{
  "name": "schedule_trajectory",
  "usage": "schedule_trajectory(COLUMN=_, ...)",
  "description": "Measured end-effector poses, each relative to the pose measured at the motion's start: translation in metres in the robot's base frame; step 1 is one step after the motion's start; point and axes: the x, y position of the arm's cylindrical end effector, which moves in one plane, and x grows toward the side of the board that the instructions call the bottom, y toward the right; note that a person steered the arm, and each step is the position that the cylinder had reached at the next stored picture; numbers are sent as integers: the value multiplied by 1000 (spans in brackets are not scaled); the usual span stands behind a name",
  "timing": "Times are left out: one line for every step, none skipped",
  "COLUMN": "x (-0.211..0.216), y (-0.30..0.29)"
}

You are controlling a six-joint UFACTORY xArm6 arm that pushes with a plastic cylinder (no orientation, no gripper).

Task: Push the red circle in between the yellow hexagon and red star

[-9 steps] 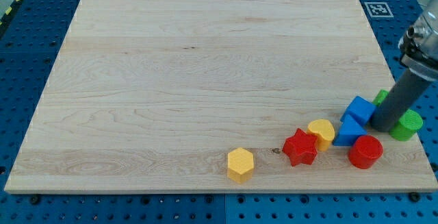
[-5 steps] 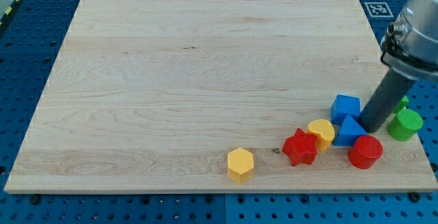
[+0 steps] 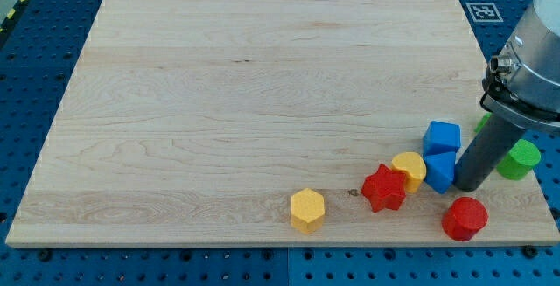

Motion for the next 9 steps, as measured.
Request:
schedule_trajectory(x=9, y=20)
schedule_trajectory(x=31, y=44)
schedule_trajectory(x=54, y=52)
schedule_trajectory(x=58, y=45)
schedule_trajectory(x=59, y=36)
schedule_trajectory(x=60, y=15)
schedule_trajectory(x=59, y=-6)
schedule_trajectory(x=59, y=-16)
schedule_trajectory(x=60, y=-40)
